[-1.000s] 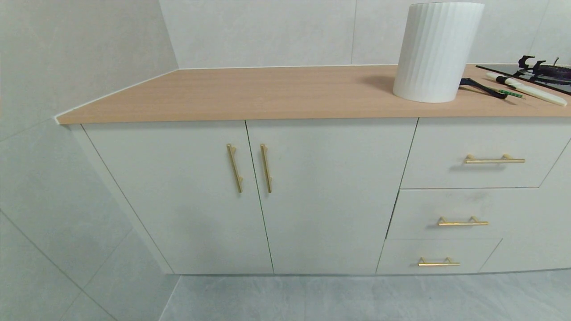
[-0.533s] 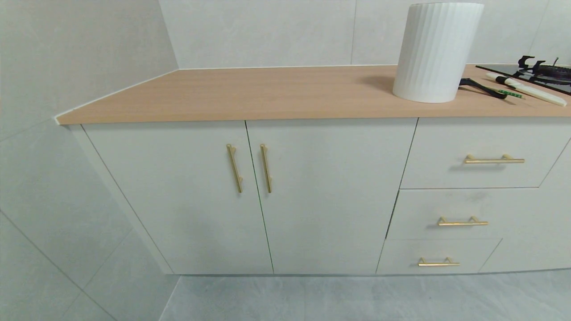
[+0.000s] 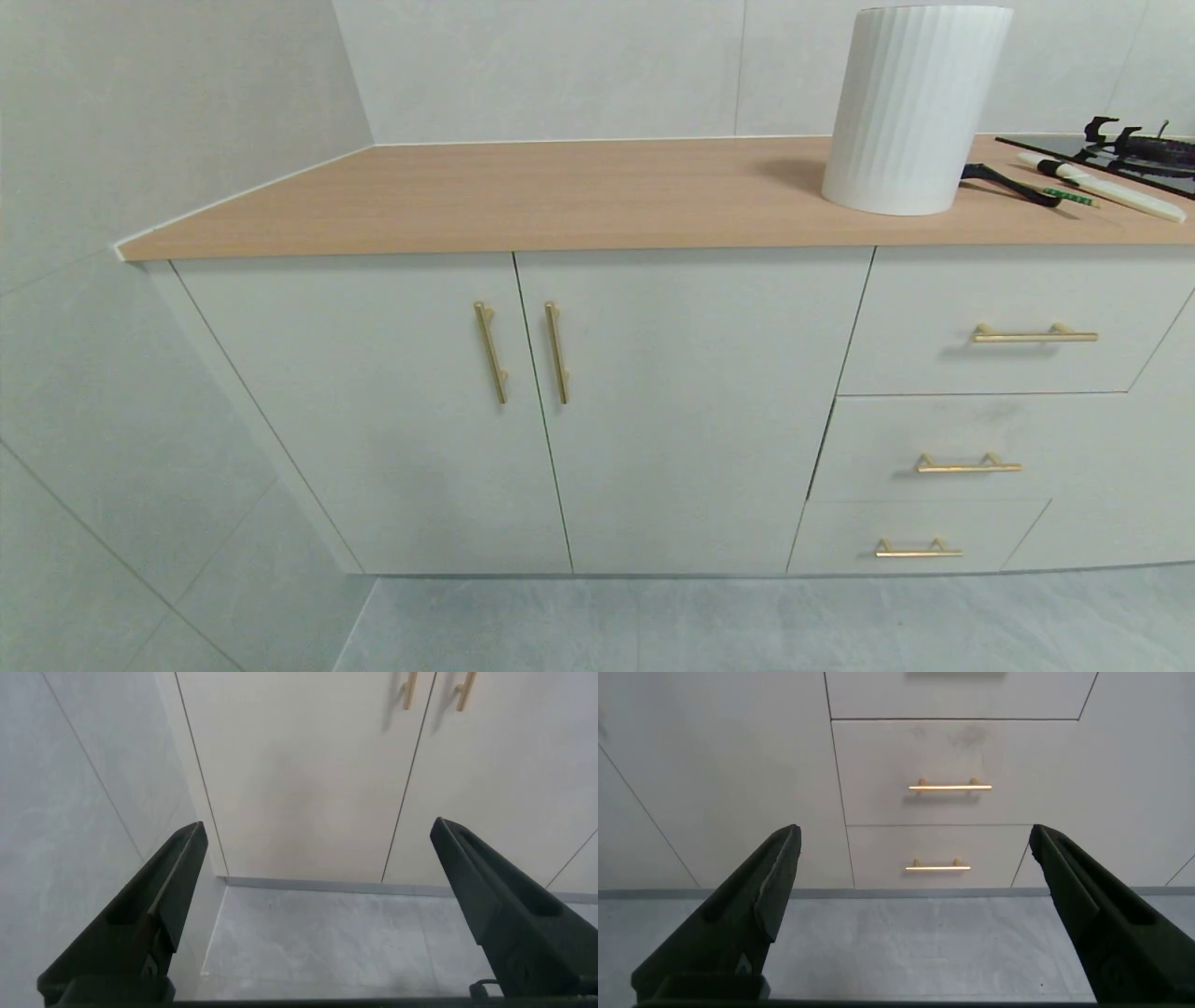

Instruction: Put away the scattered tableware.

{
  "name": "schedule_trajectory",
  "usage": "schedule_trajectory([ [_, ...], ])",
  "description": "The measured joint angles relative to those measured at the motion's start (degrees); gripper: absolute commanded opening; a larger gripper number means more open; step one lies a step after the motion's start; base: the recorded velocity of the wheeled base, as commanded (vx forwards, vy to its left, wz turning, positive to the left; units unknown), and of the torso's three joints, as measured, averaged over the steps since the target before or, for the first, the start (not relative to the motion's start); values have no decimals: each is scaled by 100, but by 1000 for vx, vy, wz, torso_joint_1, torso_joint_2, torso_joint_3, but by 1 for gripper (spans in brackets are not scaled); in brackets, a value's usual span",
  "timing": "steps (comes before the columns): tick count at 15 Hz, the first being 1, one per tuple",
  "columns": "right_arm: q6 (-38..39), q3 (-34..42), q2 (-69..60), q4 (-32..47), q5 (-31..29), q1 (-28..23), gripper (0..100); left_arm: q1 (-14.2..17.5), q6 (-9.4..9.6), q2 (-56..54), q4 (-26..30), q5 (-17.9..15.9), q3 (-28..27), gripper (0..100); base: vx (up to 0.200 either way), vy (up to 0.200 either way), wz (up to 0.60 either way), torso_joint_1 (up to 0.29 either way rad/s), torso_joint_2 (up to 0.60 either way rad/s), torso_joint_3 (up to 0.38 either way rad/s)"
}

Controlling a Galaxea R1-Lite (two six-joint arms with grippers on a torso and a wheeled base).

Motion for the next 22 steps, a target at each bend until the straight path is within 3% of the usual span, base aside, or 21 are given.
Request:
schedule_trajectory([
  [16,9,0,2,2,5,0,100,-2,-7,-2,-2,-2,0,100,0,-188,0,3,1,2],
  [22,9,0,2,2,0,-5,100,-2,-21,-2,0,0,-2,100,0,0,0,0,0,0],
])
